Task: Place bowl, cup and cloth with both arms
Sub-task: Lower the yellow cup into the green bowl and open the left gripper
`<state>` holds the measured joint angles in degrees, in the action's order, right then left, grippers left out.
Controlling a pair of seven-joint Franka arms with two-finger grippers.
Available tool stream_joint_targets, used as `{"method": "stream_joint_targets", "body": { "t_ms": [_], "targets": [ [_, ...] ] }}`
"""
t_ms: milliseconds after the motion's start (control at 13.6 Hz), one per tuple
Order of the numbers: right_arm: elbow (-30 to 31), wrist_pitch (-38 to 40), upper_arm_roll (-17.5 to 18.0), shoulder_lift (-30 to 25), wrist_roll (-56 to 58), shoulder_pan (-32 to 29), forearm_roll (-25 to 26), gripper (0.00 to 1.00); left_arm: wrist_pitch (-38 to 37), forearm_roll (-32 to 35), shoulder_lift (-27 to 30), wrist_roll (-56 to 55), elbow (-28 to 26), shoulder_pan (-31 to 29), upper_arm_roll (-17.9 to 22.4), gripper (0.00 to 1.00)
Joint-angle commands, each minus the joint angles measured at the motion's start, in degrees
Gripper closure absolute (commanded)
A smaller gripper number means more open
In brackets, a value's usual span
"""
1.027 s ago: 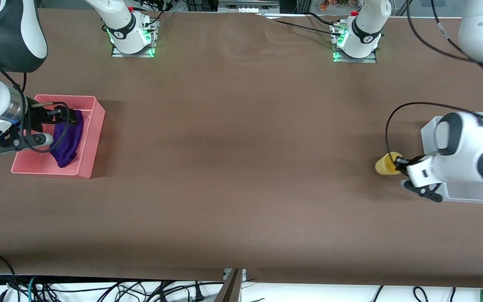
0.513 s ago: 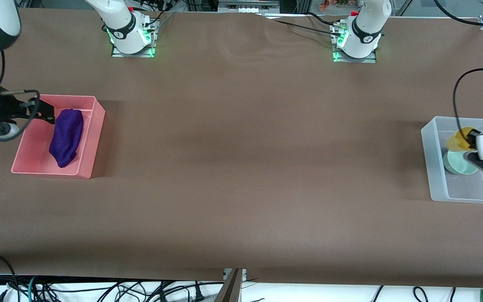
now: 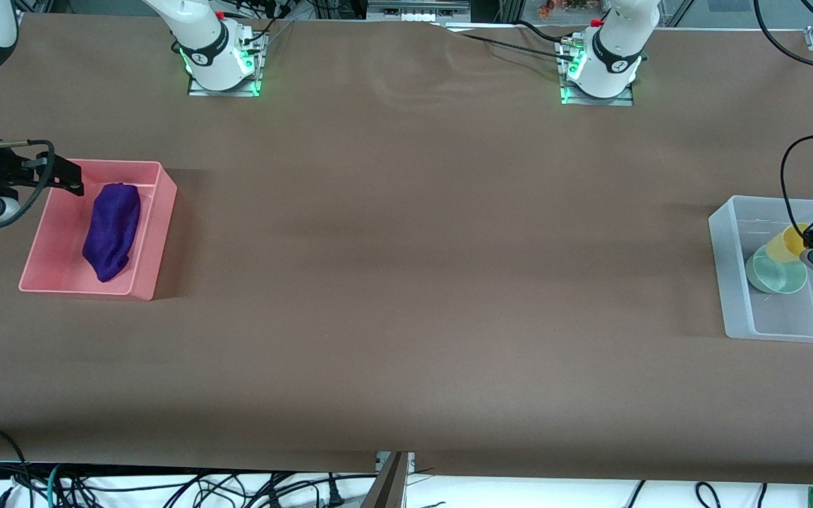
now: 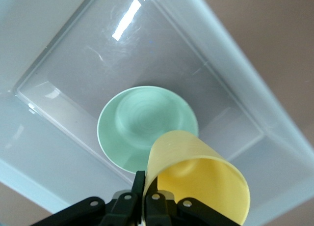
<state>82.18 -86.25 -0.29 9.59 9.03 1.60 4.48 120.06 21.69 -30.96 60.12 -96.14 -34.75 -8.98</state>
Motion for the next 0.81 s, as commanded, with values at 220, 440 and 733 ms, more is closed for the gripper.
{"method": "stream_joint_targets", "body": {
  "t_ms": [220, 440, 733],
  "targets": [
    [-3.3, 1.1, 0.2, 1.7, -0.9, -0.2, 0.4, 0.00, -11.6, -2.5, 4.0, 0.5, 4.5, -0.3, -5.4, 0.00],
    [-3.6, 1.0, 0.4, 1.8, -0.9, -0.1, 0.4, 0.00, -23.1, -3.6, 6.6, -7.9, 9.8, -0.2, -12.4, 0.00],
    [-3.5, 1.1, 0.4, 1.8, -1.0, 0.0, 0.4, 0.00, -35.6, -3.8, 7.8, -26.1, 16.6, -0.2, -23.6, 0.00]
  ]
}}
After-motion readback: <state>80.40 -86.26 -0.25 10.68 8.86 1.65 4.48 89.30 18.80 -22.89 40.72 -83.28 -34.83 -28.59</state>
